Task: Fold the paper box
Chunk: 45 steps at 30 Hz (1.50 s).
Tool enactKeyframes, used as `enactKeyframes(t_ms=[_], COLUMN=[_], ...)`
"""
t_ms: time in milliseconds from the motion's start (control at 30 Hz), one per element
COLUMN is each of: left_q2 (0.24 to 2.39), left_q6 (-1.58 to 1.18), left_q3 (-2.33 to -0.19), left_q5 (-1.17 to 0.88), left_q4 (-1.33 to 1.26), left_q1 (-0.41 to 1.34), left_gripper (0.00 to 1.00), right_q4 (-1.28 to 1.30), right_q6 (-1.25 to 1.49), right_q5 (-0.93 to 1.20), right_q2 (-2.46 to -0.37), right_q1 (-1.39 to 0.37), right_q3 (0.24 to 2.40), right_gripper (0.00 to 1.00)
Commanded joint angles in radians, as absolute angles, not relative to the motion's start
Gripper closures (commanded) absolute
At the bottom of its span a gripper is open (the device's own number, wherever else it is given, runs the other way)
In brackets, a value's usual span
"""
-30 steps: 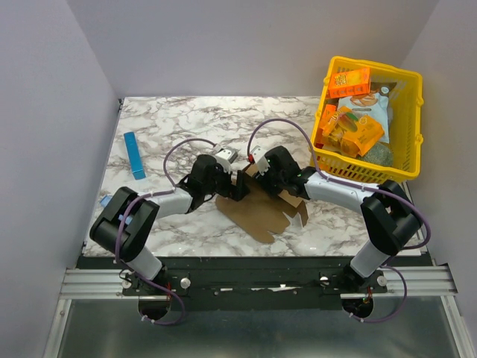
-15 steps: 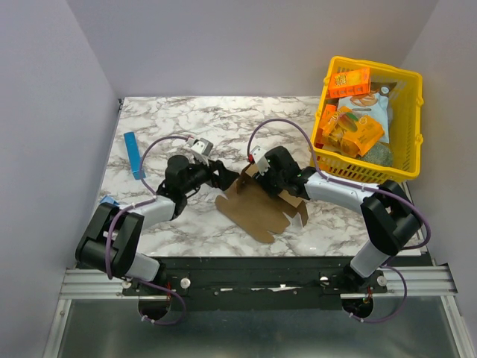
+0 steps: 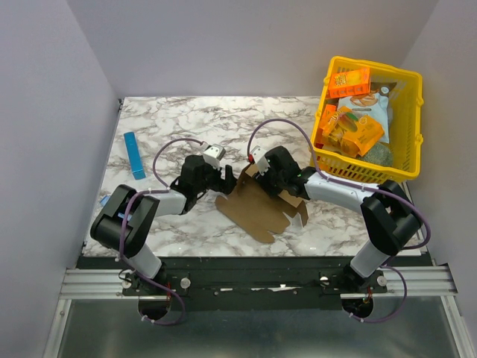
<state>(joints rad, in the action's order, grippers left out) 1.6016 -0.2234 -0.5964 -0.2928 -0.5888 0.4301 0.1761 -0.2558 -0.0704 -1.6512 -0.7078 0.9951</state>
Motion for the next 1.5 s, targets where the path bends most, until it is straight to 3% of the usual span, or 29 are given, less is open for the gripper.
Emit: enactKeyframes(t_ms=[0, 567, 767, 1067, 1200, 1267, 1300, 1400, 1467], left_q2=[1.629, 1.723, 1.749, 1.761, 1.764, 1.766, 1.770, 1.781, 1.789], left_q6=[-0.146, -0.041, -0.032, -0.014, -0.005, -0.005, -0.006, -0.005, -0.006], left_q3=[-0.634, -0.670, -0.663, -0.652, -0.647, -0.647, -0.646, -0.649, -0.646], left_q5=[-0.265, -0.163, -0.173, -0.175, -0.134, -0.114, -0.097, -0.006, 0.055], left_q4=[-0.589, -0.676, -0.788, -0.876, -0.887, -0.882, -0.882, -0.874, -0.880], left_q1=[0.471, 0.565, 0.569, 0.589, 0.612, 0.621, 0.633, 0.667, 0.684], left_gripper=[0.13, 0.11, 0.16, 0.46, 0.66, 0.67, 0.74, 0.83, 0.83], right_q4=[0.202, 0.264, 0.324, 0.396, 0.414, 0.414, 0.416, 0.414, 0.414], right_q6=[-0.256, -0.261, -0.259, -0.267, -0.267, -0.265, -0.262, -0.247, -0.239], right_q5=[-0.052, 0.021, 0.100, 0.161, 0.176, 0.178, 0.179, 0.180, 0.181], right_q2=[-1.649, -1.651, -1.663, -1.698, -1.710, -1.715, -1.715, -1.718, -1.717], right_q1=[-0.716, -0.716, -0.716, -0.713, -0.713, -0.712, -0.712, -0.712, -0.712], right_q3=[0.986, 1.025, 1.061, 1.100, 1.114, 1.117, 1.117, 1.121, 1.123], right_gripper=[0.58, 0.58, 0.58, 0.58, 0.58, 0.58, 0.58, 0.58, 0.58])
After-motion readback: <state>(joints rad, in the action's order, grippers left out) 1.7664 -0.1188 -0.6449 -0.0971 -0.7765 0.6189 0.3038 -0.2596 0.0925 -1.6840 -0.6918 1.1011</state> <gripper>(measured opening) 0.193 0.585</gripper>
